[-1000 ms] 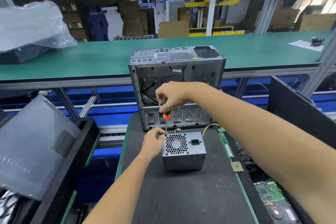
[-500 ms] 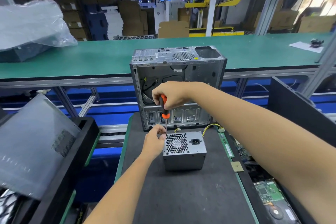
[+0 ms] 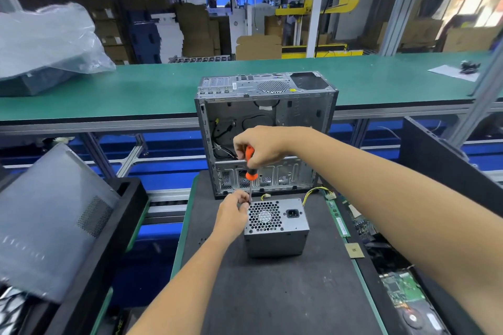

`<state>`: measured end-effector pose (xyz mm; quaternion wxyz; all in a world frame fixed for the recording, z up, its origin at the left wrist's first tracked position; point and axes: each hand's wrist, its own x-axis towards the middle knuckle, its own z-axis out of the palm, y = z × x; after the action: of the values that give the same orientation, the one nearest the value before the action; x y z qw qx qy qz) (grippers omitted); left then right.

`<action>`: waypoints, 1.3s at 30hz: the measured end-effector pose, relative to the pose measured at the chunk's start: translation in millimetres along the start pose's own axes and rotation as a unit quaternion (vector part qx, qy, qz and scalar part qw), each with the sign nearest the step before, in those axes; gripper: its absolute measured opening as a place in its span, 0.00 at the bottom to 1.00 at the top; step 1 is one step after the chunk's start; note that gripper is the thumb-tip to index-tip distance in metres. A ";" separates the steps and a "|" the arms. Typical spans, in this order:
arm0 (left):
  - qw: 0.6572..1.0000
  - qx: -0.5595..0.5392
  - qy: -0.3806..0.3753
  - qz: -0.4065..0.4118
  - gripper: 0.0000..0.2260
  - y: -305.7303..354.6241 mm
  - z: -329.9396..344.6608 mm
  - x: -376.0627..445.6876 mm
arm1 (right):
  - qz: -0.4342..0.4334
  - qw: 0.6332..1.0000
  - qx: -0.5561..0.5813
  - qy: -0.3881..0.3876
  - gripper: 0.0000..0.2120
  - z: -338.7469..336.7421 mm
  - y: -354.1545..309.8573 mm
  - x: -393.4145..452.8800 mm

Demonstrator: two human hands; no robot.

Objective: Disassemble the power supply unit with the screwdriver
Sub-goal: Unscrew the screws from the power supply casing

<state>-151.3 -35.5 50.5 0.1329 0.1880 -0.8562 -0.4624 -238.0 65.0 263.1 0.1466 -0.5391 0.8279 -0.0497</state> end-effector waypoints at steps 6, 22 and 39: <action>1.000 0.004 -0.005 -0.001 0.10 -2.0 0.2 1.3 | 0.054 0.995 -0.071 0.040 0.15 6.6 8.0 4.1; 0.999 0.032 0.004 0.022 0.15 -3.4 2.3 2.1 | 0.084 0.989 -0.102 0.070 0.16 7.4 -4.5 -1.4; 0.996 0.075 -0.007 0.037 0.13 -6.2 0.0 6.5 | 0.086 0.992 -0.063 0.067 0.19 10.5 -3.7 4.8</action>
<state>-155.9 -41.5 45.6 0.1293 0.1624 -0.8959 -0.3927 -233.4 59.9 253.1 0.0607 -0.4696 0.8805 -0.0208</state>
